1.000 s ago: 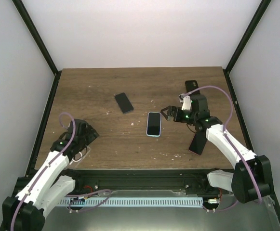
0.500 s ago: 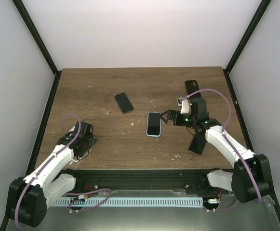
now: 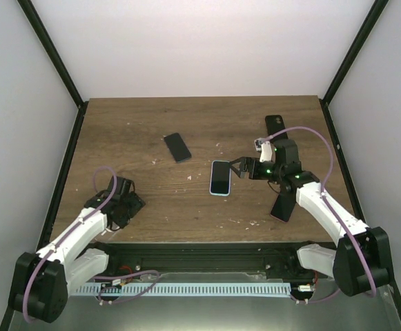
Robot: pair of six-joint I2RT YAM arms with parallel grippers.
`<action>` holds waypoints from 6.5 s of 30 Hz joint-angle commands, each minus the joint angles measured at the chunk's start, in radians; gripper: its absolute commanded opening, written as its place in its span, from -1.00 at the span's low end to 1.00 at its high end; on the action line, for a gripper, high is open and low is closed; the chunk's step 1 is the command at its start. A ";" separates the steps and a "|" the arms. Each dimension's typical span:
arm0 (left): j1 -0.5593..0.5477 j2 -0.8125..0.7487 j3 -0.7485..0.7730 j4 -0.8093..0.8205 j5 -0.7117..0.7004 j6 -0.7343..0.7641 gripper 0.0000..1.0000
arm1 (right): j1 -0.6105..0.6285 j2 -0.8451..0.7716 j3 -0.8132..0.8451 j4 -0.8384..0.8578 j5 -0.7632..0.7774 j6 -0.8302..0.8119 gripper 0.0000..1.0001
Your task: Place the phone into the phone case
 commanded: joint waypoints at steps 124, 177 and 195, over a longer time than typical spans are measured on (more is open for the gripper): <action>-0.200 0.261 0.043 0.438 0.352 0.223 0.93 | -0.283 0.167 -0.149 -0.091 0.434 0.112 1.00; -0.288 0.123 0.036 0.456 0.322 0.259 1.00 | 0.062 -0.129 -0.049 -0.795 0.593 0.735 0.82; -0.279 0.015 -0.022 0.415 0.052 0.253 0.75 | 0.063 0.099 -0.081 -0.609 0.490 0.851 0.78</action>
